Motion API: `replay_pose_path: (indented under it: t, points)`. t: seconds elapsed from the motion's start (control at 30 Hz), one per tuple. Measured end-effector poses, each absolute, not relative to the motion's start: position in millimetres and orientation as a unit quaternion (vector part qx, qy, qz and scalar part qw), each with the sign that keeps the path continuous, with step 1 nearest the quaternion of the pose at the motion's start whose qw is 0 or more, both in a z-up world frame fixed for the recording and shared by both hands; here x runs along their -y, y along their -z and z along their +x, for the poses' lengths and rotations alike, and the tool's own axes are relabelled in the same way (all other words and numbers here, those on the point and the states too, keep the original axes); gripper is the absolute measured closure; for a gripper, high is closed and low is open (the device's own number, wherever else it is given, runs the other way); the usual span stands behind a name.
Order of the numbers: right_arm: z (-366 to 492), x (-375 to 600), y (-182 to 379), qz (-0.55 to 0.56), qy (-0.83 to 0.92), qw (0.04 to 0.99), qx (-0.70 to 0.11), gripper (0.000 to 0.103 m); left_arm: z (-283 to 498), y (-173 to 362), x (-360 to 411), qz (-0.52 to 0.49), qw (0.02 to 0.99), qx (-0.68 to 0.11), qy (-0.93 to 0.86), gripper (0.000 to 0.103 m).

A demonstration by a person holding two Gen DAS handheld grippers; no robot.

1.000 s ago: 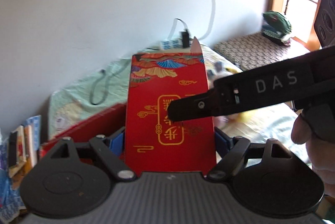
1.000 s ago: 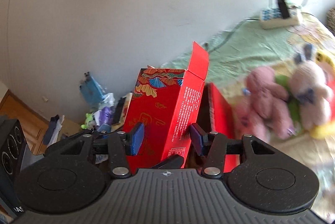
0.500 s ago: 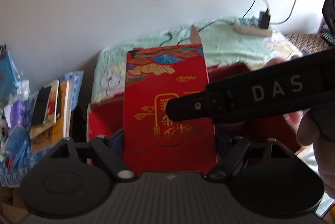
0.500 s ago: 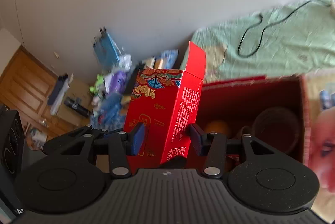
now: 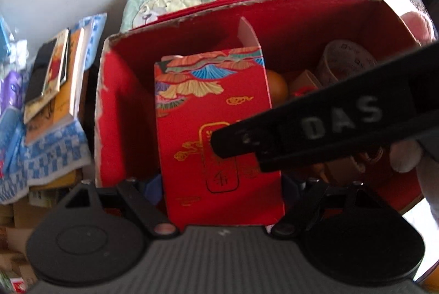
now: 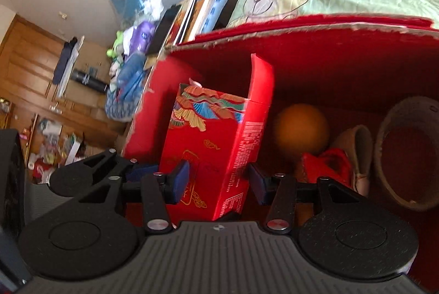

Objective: Organize objects
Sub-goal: 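Lower the gift box into the red box and open the right gripper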

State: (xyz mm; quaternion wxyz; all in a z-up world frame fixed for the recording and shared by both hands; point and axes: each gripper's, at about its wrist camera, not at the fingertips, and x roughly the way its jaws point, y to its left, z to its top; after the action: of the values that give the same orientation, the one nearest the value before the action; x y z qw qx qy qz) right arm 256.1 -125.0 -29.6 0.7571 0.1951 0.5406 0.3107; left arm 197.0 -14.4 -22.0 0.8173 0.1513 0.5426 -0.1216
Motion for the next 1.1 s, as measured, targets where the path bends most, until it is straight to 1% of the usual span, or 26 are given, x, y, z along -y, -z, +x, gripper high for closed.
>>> replay_pose_path:
  t: [0.17, 0.27, 0.43, 0.53, 0.8, 1.1]
  points:
    - [263, 122, 39, 0.194, -0.318, 0.728, -0.576, 0.047, 194, 29, 23, 0.187, 0.806, -0.551, 0.113, 0.02]
    - [265, 119, 44, 0.182, -0.306, 0.719, -0.596, 0.048, 194, 29, 25, 0.189, 0.804, -0.552, 0.116, 0.02]
    - [263, 115, 43, 0.161, -0.295, 0.725, -0.601, 0.052, 195, 29, 23, 0.19, 0.805, -0.549, 0.117, 0.016]
    - [262, 117, 44, 0.157, -0.284, 0.731, -0.601, 0.055, 196, 29, 22, 0.188, 0.806, -0.547, 0.122, 0.013]
    - [258, 121, 41, 0.153, -0.267, 0.757, -0.577, 0.059, 190, 26, 25, 0.189, 0.811, -0.538, 0.13, 0.012]
    - [258, 127, 40, 0.168, -0.238, 0.782, -0.551, 0.059, 186, 19, 30, 0.203, 0.825, -0.514, 0.12, 0.011]
